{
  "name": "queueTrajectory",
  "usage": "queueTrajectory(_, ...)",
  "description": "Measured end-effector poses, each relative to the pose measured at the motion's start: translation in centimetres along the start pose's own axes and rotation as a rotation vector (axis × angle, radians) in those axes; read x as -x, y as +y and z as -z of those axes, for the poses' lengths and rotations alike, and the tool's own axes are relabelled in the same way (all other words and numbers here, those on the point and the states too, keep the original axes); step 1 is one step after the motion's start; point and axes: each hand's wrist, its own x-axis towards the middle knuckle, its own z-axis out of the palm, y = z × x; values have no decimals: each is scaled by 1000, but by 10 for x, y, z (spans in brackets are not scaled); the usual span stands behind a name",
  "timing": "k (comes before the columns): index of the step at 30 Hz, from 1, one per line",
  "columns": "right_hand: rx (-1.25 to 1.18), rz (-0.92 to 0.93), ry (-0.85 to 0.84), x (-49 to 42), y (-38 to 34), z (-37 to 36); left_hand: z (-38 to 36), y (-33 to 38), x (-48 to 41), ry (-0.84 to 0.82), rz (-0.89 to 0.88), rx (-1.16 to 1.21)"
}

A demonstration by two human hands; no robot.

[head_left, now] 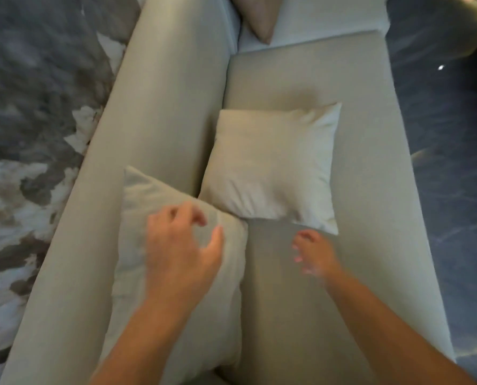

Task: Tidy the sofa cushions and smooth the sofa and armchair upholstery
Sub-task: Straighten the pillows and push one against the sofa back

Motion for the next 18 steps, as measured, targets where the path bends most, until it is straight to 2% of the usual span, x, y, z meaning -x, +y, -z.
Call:
queueTrajectory(2,56,102,149,-24,-33,13,-54,11,-53,-130,127,171)
queueTrajectory(5,123,220,252,-60,-64,14,-135,-13,-131,-444,487,134)
queueTrajectory(8,267,259,332,-104,-66,-6,-187,-61,-195,-545,687,67)
queueTrajectory(9,306,247,340,-117,-62,-15,-197,-73,-209,-566,685,91)
queueTrajectory(13,259,202,419,-147,-42,-28,-223,-88,-218,-647,658,467)
queueTrajectory(16,186,212,427,-143,-47,-21,-220,-81,-213,-563,615,541)
queueTrajectory(18,63,172,420,-132,-65,-15,-201,-58,-221,-456,522,486)
